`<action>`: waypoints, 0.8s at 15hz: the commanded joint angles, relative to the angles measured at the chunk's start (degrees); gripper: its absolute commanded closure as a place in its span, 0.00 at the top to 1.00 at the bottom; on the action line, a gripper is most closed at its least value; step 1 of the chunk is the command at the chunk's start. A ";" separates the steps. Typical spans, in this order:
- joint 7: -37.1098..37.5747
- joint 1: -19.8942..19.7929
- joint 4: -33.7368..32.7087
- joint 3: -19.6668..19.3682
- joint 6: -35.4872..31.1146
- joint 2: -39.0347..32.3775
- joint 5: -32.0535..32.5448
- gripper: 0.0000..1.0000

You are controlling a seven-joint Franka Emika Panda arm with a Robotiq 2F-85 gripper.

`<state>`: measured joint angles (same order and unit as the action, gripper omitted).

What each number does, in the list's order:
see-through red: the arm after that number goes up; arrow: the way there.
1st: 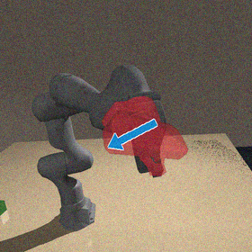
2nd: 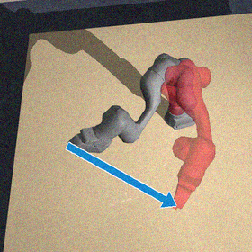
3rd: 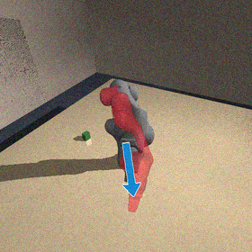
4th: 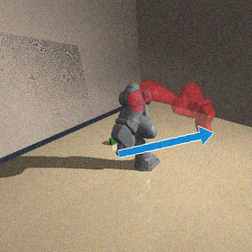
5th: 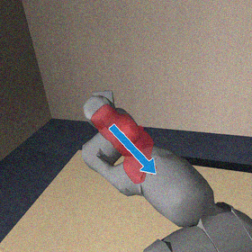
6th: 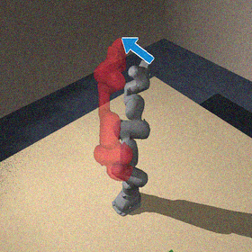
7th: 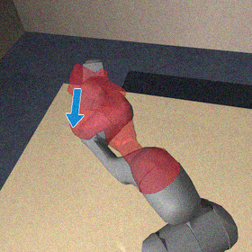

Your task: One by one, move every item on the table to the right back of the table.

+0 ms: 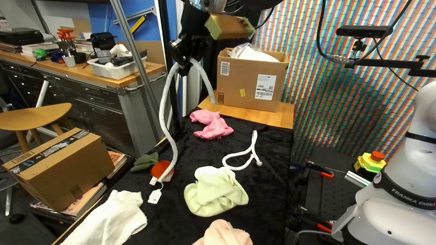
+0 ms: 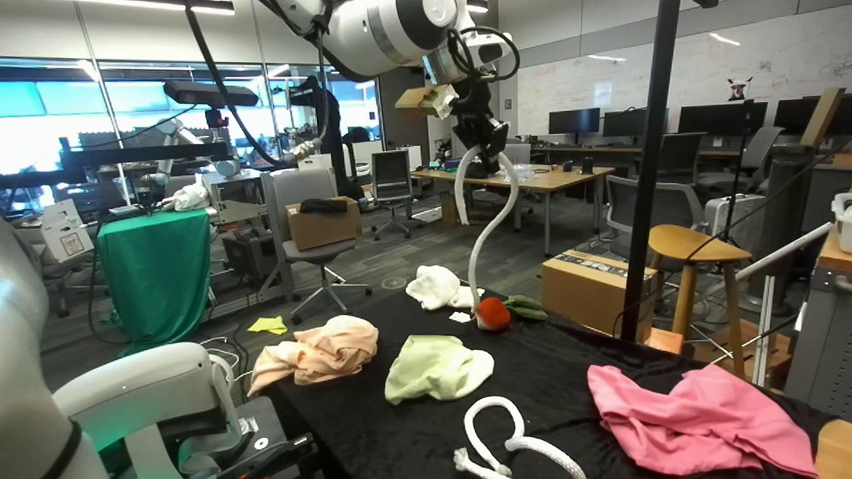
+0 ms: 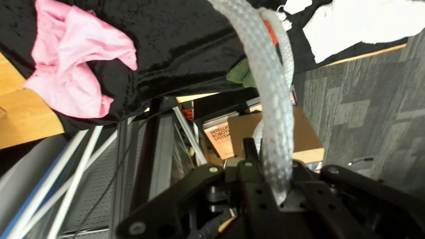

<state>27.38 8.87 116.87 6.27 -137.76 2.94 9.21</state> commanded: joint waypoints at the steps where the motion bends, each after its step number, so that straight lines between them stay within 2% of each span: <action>1: 8.32 -3.62 1.46 -0.57 -2.32 2.69 3.34 0.10; 6: 18.41 -8.07 1.39 -1.77 -3.60 3.53 6.74 0.10; 12: 29.80 -11.56 0.77 -3.23 -5.14 2.40 11.70 0.10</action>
<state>51.45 -1.58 117.24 3.61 -141.12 5.04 17.91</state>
